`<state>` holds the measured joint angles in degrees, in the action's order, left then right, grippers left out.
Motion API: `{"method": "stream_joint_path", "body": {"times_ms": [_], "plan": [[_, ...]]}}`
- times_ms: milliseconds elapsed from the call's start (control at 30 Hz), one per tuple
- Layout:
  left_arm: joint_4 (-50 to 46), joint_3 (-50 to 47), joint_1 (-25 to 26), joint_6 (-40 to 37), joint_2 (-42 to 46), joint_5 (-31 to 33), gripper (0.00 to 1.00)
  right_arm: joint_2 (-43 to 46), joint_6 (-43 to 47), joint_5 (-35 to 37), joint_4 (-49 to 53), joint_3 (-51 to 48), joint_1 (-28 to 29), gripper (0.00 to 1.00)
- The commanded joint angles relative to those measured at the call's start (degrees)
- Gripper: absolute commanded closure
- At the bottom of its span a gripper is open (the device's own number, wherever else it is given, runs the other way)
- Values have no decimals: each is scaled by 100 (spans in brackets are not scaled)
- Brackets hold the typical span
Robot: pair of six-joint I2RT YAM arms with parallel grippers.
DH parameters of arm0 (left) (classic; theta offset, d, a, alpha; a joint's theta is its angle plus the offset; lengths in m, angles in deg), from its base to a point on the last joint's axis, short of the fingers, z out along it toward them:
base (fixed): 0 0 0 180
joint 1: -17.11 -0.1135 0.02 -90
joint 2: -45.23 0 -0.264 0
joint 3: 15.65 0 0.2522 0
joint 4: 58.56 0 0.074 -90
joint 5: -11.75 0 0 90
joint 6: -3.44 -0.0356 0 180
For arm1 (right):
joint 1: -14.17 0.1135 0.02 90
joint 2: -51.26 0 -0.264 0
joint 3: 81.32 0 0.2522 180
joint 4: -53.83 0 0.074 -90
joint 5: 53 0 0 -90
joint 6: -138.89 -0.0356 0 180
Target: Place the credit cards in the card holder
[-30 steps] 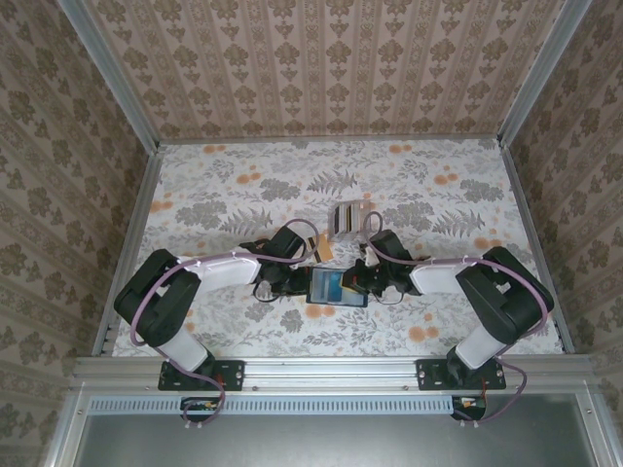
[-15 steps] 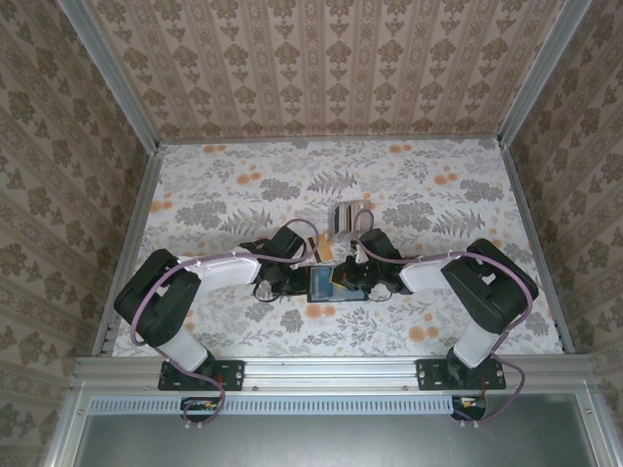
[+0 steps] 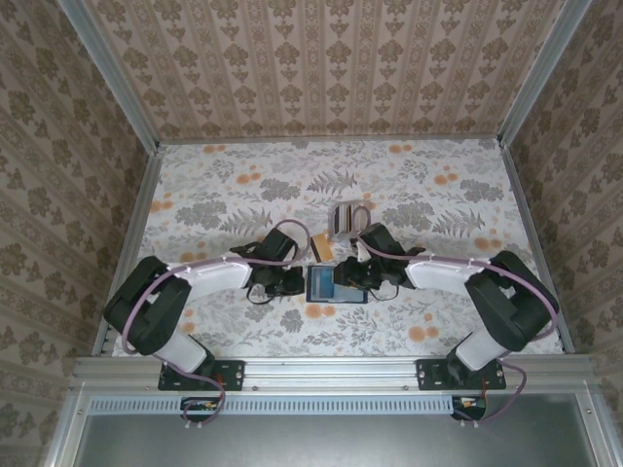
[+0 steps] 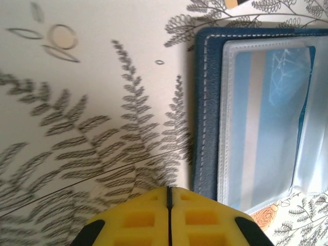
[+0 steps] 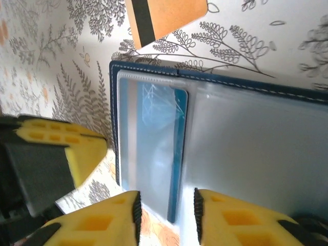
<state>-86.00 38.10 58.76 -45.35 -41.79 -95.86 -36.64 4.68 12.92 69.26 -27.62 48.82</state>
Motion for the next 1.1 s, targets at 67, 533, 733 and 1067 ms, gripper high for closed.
{"method": "stream_joint_path", "body": {"times_ms": [67, 533, 733, 1067], "plan": [[438, -326, -186, 84, 416, -164, 85, 694, 745, 1076, 1476, 169, -38, 56], [390, -135, -102, 9, 262, -110, 64, 168, 802, 2666, 2733, 953, 467, 47], [340, -22, -3, -42, 47, -24, 62, -403, 870, 3363, 2863, 1290, 779, 42], [197, 120, 100, -51, -94, 178, 61, -407, 672, 3754, 2966, 1169, 816, 46]]}}
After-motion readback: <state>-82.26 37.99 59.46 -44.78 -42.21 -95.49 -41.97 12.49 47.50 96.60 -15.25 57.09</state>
